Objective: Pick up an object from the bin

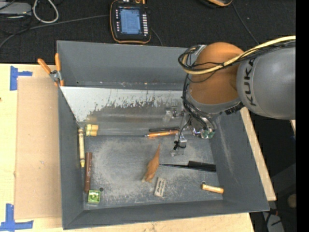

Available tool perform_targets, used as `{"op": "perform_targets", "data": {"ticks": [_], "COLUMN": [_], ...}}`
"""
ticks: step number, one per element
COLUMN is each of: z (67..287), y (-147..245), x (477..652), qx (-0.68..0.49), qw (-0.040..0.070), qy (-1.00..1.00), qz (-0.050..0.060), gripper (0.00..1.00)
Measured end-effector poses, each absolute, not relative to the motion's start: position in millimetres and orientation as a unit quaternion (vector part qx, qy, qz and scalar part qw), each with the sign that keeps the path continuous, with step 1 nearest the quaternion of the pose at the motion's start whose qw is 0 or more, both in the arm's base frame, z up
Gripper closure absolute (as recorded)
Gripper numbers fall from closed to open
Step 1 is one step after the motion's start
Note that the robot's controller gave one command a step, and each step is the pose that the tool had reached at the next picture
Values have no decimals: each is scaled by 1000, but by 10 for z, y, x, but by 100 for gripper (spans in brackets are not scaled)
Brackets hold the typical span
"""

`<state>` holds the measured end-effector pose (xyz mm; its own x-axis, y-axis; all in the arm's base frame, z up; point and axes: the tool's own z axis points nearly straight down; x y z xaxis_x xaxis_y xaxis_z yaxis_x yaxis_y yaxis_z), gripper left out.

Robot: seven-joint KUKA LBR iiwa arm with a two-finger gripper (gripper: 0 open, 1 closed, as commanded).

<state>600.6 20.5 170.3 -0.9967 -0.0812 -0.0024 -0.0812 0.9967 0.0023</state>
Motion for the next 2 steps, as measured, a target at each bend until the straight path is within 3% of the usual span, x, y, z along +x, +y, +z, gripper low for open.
{"op": "perform_targets", "data": {"ticks": [1,2], "z": [1870,1757], "y": [334,212], "x": [6181,6141], "qx": [18,-13], "qw": [0,1], "qy": [1000,1000], "qz": [2,2], "gripper": [0,0]}}
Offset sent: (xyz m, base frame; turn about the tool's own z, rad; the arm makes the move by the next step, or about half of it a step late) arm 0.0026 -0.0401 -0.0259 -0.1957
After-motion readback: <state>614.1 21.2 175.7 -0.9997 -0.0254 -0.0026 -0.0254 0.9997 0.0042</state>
